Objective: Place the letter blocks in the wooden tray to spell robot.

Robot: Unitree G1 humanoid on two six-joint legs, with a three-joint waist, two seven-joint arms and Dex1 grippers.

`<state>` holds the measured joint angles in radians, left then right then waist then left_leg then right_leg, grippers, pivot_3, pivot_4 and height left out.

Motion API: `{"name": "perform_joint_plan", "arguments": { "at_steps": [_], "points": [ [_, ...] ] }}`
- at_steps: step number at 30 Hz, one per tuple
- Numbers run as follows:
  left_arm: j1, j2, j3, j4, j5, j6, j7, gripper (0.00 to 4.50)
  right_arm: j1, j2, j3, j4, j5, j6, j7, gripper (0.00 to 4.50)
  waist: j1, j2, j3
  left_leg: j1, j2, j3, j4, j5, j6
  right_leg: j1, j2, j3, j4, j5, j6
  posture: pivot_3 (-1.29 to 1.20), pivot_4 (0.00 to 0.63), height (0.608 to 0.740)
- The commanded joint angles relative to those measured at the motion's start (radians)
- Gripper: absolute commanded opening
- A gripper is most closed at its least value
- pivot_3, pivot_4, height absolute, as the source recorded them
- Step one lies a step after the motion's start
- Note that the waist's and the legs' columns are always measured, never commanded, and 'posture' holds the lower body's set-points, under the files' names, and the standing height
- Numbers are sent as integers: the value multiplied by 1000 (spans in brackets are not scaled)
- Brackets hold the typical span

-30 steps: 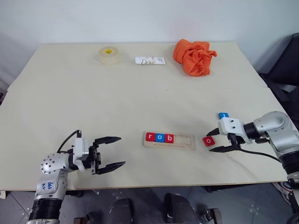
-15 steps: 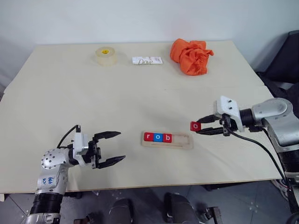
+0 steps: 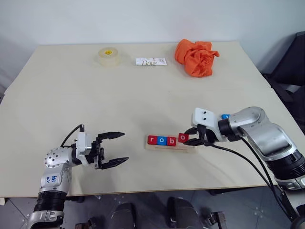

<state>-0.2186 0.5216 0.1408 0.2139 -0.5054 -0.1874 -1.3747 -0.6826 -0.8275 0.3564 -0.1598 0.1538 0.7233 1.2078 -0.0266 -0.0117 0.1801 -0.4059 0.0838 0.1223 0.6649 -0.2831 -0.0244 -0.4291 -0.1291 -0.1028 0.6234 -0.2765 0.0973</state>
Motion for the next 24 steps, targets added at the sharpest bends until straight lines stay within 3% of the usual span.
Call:
{"name": "perform_joint_plan", "arguments": {
  "at_steps": [1, 19, 24],
  "points": [
    [4, 24, 28, 1, -23, -13, -21, 4500, -25, 2, 20, 17, -33, -34, -1, 1447, 0, 0, 0, 0, 0, 0, 0, 0, 0, 0, 0, 0, 0, 0, 0, 0, 150, 740],
    [27, 27, 39, -21, -20, -16, 0, 4500, -42, 64, 69, 84, -102, -92, 3, 1447, -1, 0, 0, 0, 0, 0, 0, 0, 0, 0, 0, 0, 0, 0, 0, 0, 150, 740],
    [26, 25, 38, -19, -20, -19, 7, 4500, -39, 52, 69, 51, -93, -81, 32, 3102, -1, 0, 0, 0, 0, 0, 0, 0, 0, 0, 0, 0, 0, 0, 0, 0, 150, 740]
  ]
}}
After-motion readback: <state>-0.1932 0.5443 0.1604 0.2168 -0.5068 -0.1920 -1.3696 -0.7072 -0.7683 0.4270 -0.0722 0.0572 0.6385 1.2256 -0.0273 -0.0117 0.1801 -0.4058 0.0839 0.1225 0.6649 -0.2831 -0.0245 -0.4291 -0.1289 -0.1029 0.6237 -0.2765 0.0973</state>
